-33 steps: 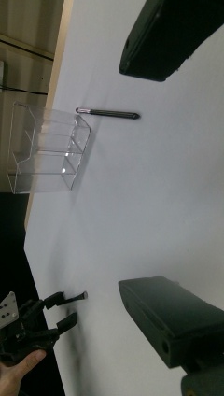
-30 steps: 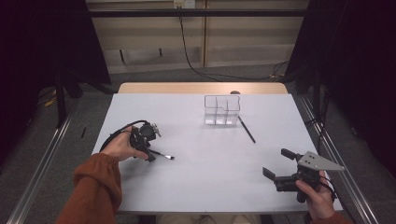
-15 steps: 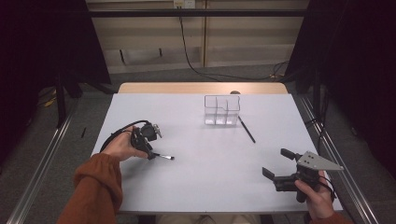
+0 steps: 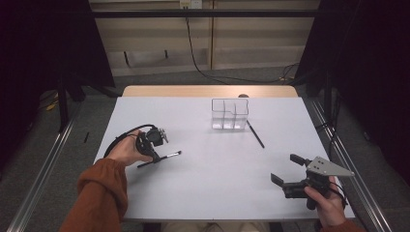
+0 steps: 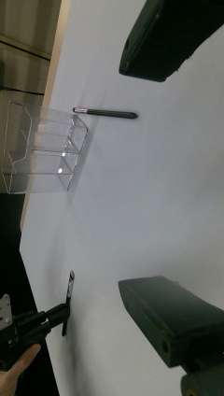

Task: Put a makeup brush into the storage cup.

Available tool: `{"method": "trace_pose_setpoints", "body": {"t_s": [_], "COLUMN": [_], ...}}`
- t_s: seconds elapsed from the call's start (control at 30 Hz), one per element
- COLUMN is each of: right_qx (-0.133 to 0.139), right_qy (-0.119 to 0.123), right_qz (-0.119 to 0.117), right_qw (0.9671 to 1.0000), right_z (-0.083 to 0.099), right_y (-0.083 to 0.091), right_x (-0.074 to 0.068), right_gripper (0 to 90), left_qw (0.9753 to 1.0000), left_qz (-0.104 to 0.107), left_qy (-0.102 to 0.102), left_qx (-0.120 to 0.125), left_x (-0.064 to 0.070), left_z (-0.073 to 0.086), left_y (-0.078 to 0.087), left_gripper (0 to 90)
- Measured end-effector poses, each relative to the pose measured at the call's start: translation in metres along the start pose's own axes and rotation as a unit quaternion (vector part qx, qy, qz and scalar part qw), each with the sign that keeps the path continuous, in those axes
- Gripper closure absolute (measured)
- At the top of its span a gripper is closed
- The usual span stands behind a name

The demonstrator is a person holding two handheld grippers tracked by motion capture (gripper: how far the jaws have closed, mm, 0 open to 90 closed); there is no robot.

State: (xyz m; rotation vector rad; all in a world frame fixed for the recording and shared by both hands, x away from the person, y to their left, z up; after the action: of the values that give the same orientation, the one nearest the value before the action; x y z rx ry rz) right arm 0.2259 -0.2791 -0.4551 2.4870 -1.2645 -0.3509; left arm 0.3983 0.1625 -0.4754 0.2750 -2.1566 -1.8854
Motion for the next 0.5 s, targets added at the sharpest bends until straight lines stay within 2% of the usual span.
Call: {"method": "trace_pose_setpoints", "body": {"t_s": [0.23,0.27,0.33,0.43,0.5], "right_qx": [-0.001,0.000,0.001,0.001,0.000], "right_qy": [-0.002,-0.005,-0.005,-0.005,-0.003], "right_qz": [0.000,0.000,0.001,0.000,0.000], "right_qw": [1.0000,1.0000,1.0000,1.0000,1.0000], "right_z": [0.0004,0.0003,0.0003,0.0002,0.0002], "right_y": [-0.0001,-0.0001,0.0001,0.0002,0.0000], "right_x": [0.0008,0.0007,0.0009,0.0009,0.0010], "right_gripper": [0.0,0.0,0.0,0.0,0.0], "left_qw": [0.9999,0.9997,0.9996,0.9986,0.9983], "left_qz": [0.003,0.004,0.007,0.012,0.014], "left_qy": [0.009,0.018,0.019,0.033,0.036], "left_qx": [0.010,0.017,0.020,0.040,0.043], "left_x": [-0.0016,-0.0010,-0.0022,-0.0030,-0.0034], "left_z": [0.0020,0.0024,0.0040,0.0071,0.0082], "left_y": [0.0012,0.0009,0.0018,0.0018,0.0021], "left_gripper": [84.3,84.3,84.4,84.4,84.4]}}
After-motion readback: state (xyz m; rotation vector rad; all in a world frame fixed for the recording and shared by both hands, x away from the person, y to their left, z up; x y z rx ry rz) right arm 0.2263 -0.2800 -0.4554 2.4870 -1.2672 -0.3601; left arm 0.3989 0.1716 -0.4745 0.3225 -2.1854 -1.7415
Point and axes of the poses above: each handheld gripper's, and its own axes: y roughly backward along the jaws, z roughly out of its underside, x roughly to its right, the point moved 3 cm from there along -y, roughly forward along the jaws, and after that the axes turned 3 degrees about -x, right-handed, at the moved point
